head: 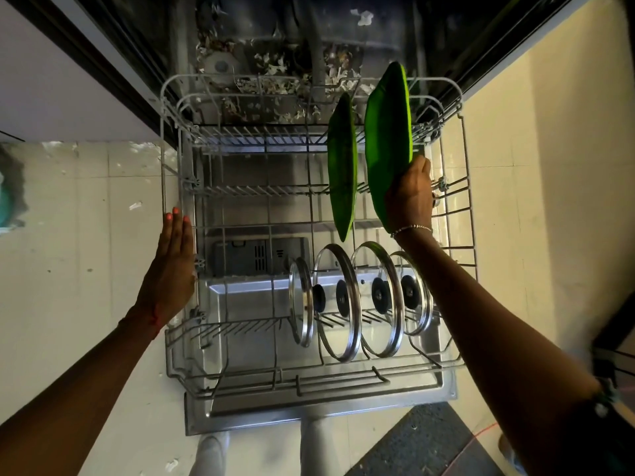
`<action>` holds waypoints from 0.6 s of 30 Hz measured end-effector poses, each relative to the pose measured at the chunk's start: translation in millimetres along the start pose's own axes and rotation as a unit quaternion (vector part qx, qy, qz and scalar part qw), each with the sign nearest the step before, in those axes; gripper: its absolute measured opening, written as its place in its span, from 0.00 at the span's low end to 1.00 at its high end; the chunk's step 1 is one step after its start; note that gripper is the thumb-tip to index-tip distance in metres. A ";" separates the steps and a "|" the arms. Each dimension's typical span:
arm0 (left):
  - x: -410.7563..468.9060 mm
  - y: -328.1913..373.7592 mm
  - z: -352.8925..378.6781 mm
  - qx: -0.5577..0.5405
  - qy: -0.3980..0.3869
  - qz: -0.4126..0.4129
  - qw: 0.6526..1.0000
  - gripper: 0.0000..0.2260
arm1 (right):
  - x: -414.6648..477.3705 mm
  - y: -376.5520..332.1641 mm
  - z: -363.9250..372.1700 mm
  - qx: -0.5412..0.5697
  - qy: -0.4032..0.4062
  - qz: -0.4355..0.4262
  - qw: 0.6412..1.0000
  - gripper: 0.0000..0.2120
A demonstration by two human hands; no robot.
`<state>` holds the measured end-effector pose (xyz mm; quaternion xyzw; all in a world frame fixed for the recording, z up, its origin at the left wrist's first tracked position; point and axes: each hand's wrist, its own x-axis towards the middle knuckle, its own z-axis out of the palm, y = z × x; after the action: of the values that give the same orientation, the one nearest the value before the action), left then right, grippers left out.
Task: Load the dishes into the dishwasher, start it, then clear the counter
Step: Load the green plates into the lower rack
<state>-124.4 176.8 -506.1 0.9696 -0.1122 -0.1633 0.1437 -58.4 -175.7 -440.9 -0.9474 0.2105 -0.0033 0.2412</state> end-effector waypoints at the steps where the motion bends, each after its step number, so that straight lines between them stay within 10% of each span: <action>1: 0.0 0.1 -0.1 0.002 -0.001 0.002 1.000 0.41 | 0.0 1.1 2.8 -0.009 -0.003 -0.010 1.000 0.11; 18: -0.5 -0.1 1.9 -0.012 0.013 -0.005 1.000 0.41 | 9.9 -3.0 39.2 -0.034 -0.070 -0.001 0.997 0.12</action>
<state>-125.5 176.6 -507.7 0.9704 -0.1033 -0.1531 0.1554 -44.0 -159.4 -475.1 -0.9532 0.1919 0.0695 0.2228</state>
